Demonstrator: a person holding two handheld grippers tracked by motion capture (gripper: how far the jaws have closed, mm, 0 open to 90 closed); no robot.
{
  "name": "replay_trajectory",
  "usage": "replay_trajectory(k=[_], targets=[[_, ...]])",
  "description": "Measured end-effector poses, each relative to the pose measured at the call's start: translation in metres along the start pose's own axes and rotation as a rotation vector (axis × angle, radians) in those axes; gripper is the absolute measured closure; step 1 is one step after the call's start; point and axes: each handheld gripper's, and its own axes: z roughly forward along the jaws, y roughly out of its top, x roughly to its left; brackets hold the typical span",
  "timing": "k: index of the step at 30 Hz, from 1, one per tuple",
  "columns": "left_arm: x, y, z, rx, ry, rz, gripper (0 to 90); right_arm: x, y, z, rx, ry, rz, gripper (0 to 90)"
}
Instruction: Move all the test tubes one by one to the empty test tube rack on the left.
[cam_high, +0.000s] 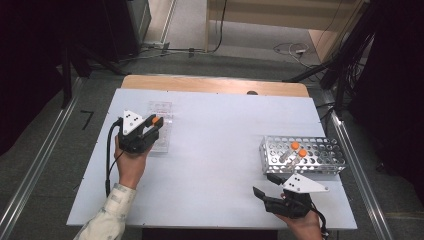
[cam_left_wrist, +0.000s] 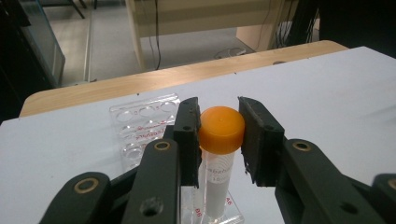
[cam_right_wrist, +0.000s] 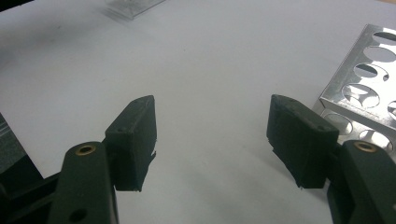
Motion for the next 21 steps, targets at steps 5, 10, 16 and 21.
replay_trajectory(k=[5,10,16,21], targets=[[0.001,0.000,-0.001,-0.001,-0.007,-0.009,61.3,0.000,0.000,0.000,-0.001,-0.001,0.002,31.6],[0.000,0.001,-0.005,-0.001,-0.017,-0.010,56.0,0.000,0.000,-0.001,-0.002,-0.003,0.006,31.6],[-0.002,-0.001,-0.010,-0.003,-0.041,-0.025,44.1,-0.004,-0.001,-0.005,-0.015,-0.021,0.013,31.7],[-0.005,-0.004,-0.015,0.014,-0.061,-0.042,30.2,-0.012,-0.004,-0.013,-0.034,-0.057,0.036,31.9]])
